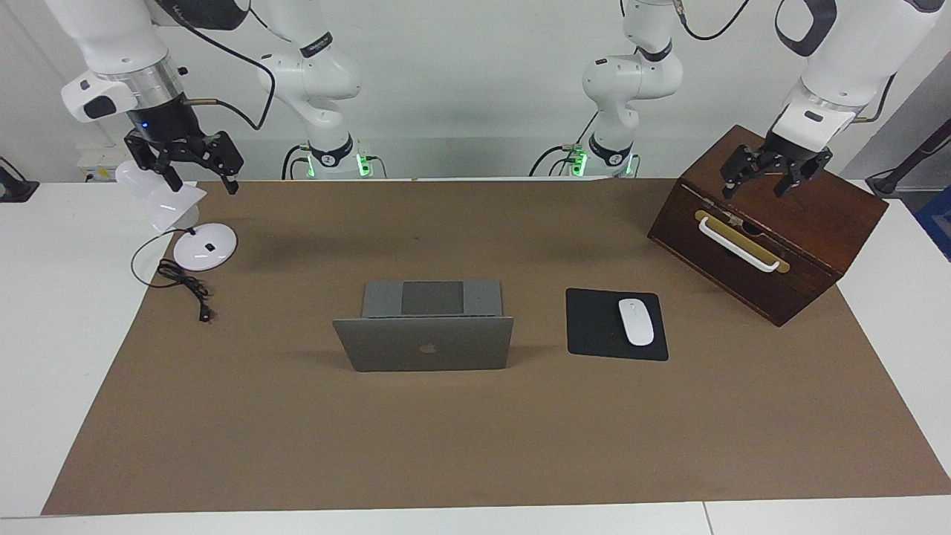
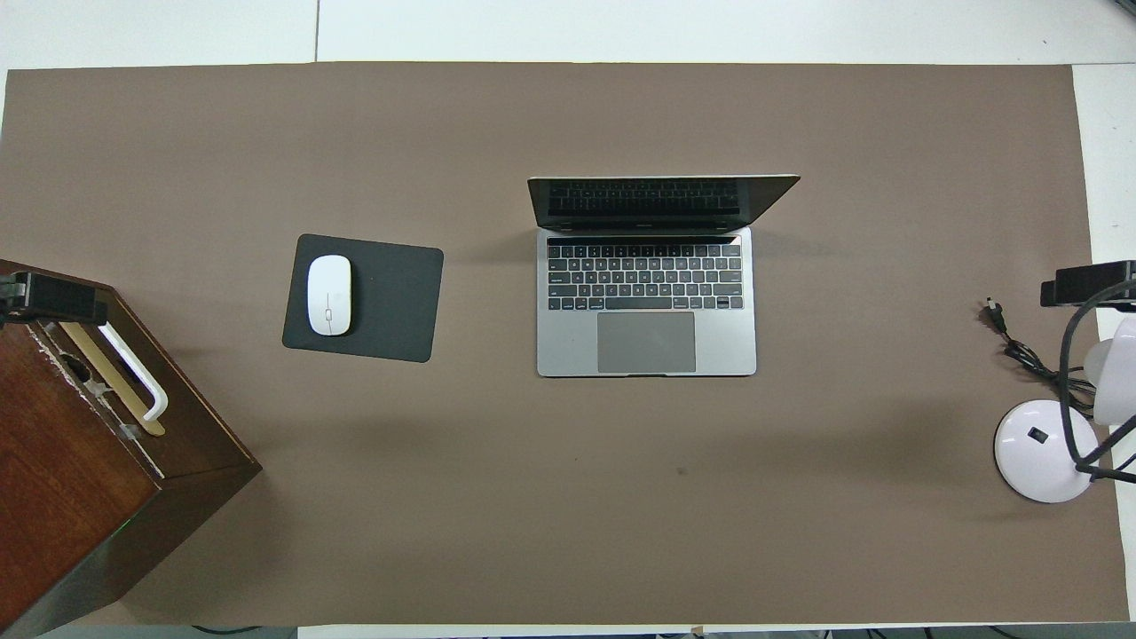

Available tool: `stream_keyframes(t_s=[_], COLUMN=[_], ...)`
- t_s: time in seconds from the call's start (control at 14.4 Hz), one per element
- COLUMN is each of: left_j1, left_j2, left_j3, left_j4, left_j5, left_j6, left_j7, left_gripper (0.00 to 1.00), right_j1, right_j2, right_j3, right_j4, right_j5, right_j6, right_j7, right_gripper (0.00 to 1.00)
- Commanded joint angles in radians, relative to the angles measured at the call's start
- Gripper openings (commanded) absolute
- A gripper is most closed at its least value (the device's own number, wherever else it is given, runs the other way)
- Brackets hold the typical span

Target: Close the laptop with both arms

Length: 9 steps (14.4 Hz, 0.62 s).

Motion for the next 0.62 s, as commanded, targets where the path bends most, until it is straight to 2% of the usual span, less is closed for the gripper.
stream_keyframes(t_s=[0.0,0.55], left_j1=[0.0,0.001], left_j2=[-0.023,-0.023], left_j3=[-0.001,0.001], left_j4=[-0.019,-0.023], left_j5=[0.021,0.021], left_j6=[0.009,0.007], left_j7=[-0.011,-0.006], left_gripper=[1.0,1.0], right_j1=[-0.004,0.009], right_j2=[-0.017,-0.019], right_j3=[-0.009,-0.003], right_j4=[-0.013,-0.015], right_j5=[0.004,0.007], right_j6=[0.01,0.012], right_j7=[0.011,0.011], right_gripper=[1.0,1.0])
